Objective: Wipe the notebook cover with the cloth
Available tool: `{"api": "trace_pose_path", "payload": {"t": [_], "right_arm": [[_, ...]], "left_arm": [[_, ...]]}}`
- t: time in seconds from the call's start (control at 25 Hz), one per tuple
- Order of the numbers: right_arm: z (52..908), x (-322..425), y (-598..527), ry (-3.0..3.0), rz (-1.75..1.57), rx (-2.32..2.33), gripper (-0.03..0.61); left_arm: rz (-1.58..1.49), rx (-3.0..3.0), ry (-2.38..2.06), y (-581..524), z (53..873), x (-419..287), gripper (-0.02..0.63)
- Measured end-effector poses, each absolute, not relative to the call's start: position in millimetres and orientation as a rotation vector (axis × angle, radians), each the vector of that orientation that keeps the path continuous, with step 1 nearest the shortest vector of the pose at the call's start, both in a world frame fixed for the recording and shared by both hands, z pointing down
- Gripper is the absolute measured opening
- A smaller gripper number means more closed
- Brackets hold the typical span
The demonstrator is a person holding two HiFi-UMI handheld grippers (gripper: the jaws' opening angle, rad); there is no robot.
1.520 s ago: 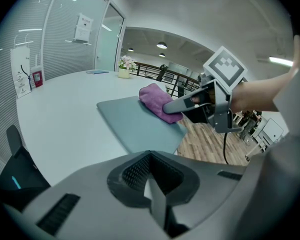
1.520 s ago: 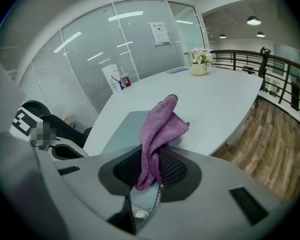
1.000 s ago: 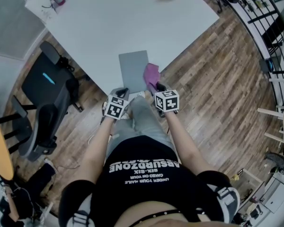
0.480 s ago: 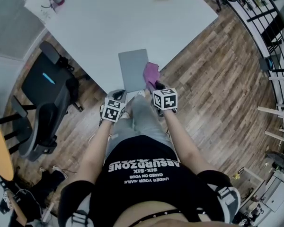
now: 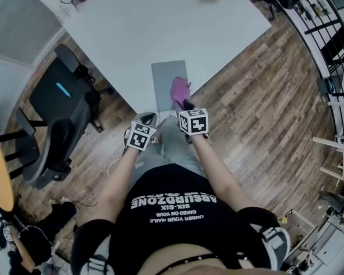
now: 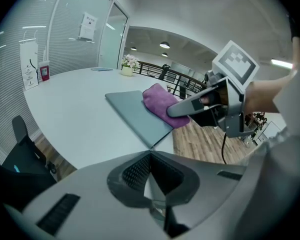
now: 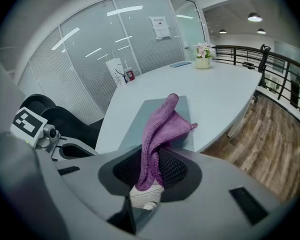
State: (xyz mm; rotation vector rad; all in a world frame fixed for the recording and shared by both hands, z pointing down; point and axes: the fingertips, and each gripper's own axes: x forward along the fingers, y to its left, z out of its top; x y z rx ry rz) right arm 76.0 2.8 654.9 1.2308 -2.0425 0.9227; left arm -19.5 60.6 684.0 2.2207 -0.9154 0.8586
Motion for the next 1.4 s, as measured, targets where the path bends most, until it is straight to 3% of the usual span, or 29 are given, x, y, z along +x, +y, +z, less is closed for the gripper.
{"api": "trace_pose_path", "payload": {"t": [0.44,1.4], "right_arm": [[659,4,19,-2.112,0.82,1.047,0.095],[668,-1,26,-2.174,0.539,0.938,0.092]], "left_arm": [[0.837,2.193,-0.954,67,686,-38,0.017],[0.835,2.203,-0.967,71,695,-44,0.017]]}}
